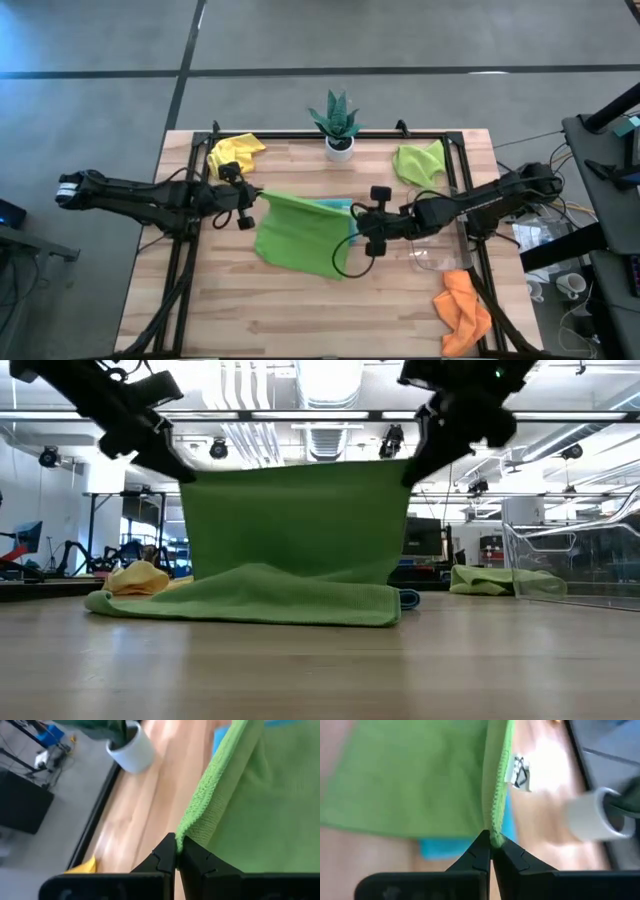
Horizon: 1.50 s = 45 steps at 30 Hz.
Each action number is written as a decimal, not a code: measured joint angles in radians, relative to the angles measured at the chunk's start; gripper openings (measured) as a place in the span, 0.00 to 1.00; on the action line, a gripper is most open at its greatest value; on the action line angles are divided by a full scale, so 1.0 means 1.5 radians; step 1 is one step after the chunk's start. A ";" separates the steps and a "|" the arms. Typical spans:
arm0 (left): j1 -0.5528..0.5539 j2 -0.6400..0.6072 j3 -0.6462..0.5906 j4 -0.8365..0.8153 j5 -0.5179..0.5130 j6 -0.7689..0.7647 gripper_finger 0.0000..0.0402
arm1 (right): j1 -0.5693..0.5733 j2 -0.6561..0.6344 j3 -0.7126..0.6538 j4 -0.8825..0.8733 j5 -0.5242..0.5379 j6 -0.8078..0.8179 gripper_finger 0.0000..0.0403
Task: Fold microfiber towels
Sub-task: Fold the green towel on the table
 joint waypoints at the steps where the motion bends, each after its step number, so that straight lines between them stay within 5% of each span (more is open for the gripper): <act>1: 0.000 0.000 0.000 -0.016 0.004 -0.003 0.00 | 0.001 0.000 -0.004 0.020 -0.022 0.005 0.02; 14: -0.002 0.001 -0.049 -0.034 0.218 -0.060 0.00 | 0.029 0.137 0.017 0.056 -0.192 0.054 0.02; 23: -0.007 0.079 -0.091 0.035 0.342 -0.062 0.00 | 0.047 0.224 0.084 0.055 -0.213 0.058 0.02; 30: -0.008 0.161 -0.092 0.034 0.368 -0.063 0.00 | 0.055 0.272 0.098 0.054 -0.212 0.058 0.02; 36: -0.008 0.190 -0.089 0.025 0.471 -0.069 0.00 | 0.060 0.274 0.096 0.062 -0.212 0.058 0.02; 45: -0.008 0.197 -0.085 0.030 0.475 -0.082 0.00 | 0.059 0.274 0.095 0.061 -0.211 0.051 0.02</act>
